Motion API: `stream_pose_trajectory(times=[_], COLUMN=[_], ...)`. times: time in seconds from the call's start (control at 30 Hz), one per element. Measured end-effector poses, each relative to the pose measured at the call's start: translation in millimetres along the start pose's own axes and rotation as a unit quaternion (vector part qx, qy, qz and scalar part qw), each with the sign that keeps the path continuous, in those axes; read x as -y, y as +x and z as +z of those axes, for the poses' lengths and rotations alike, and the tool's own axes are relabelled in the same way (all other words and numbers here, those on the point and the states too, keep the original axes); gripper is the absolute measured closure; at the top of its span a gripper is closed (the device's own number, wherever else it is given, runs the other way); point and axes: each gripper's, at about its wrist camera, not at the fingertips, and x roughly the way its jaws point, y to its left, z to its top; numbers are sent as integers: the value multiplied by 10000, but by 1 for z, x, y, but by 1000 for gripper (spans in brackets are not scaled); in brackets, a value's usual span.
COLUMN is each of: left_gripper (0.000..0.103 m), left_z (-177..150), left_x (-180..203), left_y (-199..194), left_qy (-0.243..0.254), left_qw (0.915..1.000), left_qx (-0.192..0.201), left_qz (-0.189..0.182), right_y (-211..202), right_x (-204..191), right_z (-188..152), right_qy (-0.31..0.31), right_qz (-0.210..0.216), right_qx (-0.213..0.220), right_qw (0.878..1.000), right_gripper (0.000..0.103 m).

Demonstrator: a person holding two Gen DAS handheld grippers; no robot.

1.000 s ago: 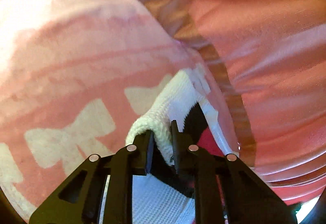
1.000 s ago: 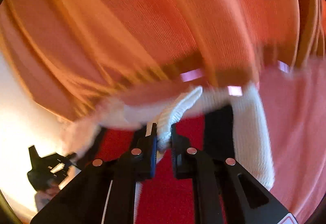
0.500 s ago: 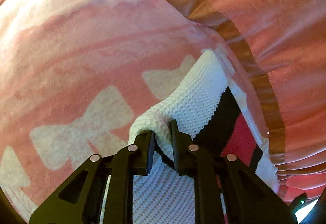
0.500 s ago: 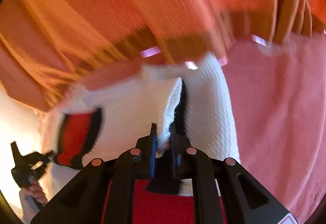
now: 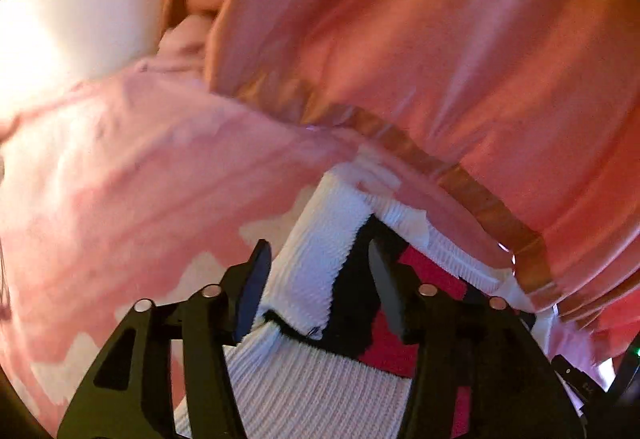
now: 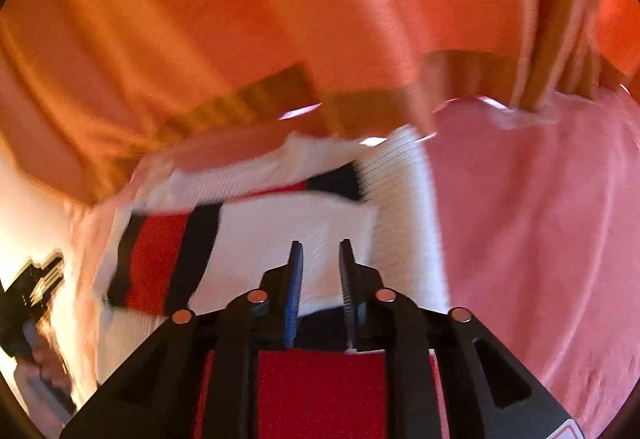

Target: Fold small clothes

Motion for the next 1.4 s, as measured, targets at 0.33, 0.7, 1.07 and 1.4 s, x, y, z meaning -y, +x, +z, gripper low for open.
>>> stream_pose_trajectory(times=[0.33, 0.7, 1.07, 1.4], left_gripper=[50, 49, 43, 43], left_z=[-27, -19, -19, -24], left_x=[6, 9, 49, 49], left_y=[84, 75, 86, 79], left_qy=[535, 593, 1303, 1240], left_qw=[9922, 9923, 9872, 9869], left_qx=[-1006, -1030, -916, -1030], left_qz=[502, 362, -78, -90], right_y=[39, 12, 39, 29], right_x=[9, 14, -49, -7], right_z=[-15, -11, -3, -14], right_qy=[-188, -115, -808, -74], right_qz=[-470, -306, -4, -446], right_qx=[-467, -242, -128, -311], right_qw=[9976, 9992, 9966, 9985], right_gripper=[102, 95, 95, 93])
